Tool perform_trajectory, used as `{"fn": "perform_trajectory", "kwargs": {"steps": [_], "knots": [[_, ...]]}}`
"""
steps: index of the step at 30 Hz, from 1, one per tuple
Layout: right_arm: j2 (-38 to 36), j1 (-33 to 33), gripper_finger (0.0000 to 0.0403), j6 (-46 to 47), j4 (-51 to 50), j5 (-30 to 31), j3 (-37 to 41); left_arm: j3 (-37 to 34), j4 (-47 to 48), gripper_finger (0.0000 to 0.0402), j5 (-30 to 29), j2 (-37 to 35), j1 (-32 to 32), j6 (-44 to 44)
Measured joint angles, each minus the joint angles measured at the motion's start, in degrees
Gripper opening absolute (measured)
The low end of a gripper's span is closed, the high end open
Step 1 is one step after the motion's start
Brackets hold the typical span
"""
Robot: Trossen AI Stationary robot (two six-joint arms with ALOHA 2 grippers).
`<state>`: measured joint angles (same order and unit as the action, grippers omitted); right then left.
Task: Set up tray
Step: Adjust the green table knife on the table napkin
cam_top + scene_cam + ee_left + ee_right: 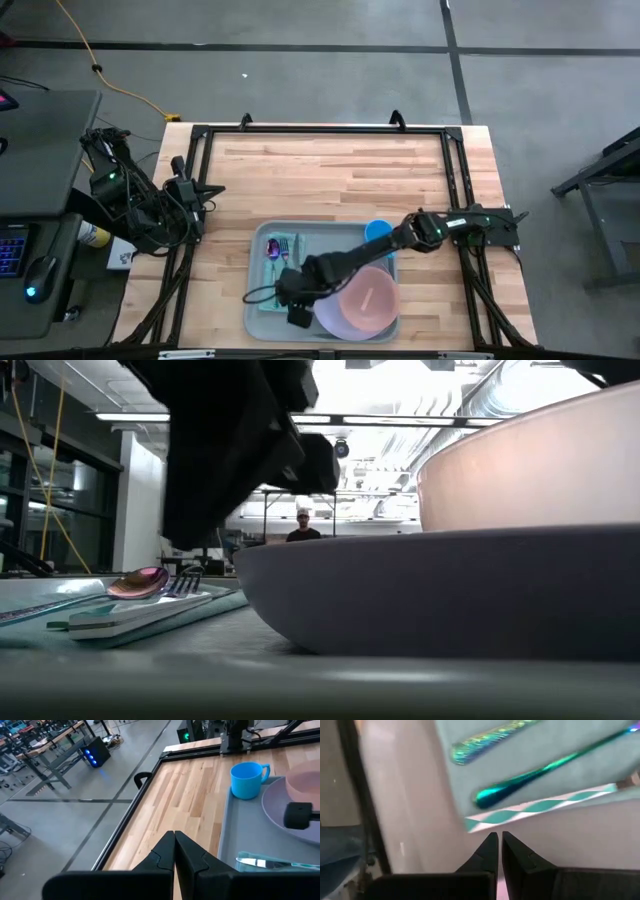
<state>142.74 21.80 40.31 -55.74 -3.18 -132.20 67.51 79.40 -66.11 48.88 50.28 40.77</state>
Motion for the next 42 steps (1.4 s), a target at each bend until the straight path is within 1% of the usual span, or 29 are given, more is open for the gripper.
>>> {"fn": "perform_trajectory", "kwargs": {"steps": [4, 10, 24, 42], "knots": [[0.12, 2.25, 0.0000, 2.39, 2.69, 2.70, 0.00, 0.00, -0.37, 0.0042, 0.02, 0.10, 0.00, 0.02], [0.85, 3.92, 0.0000, 4.71, 4.16, 3.72, 0.01, 0.00, -2.79, 0.0042, 0.04, 0.35, 0.00, 0.01], [2.30, 3.87, 0.0000, 5.98, 4.42, 1.31, 0.00, 0.00, -3.38, 0.0042, 1.27, 1.64, 0.00, 0.02], [2.78, 2.80, 0.0000, 5.75, 4.30, 1.33, 0.04, 0.00, -2.78, 0.0042, 1.23, 1.62, 0.00, -0.01]]}}
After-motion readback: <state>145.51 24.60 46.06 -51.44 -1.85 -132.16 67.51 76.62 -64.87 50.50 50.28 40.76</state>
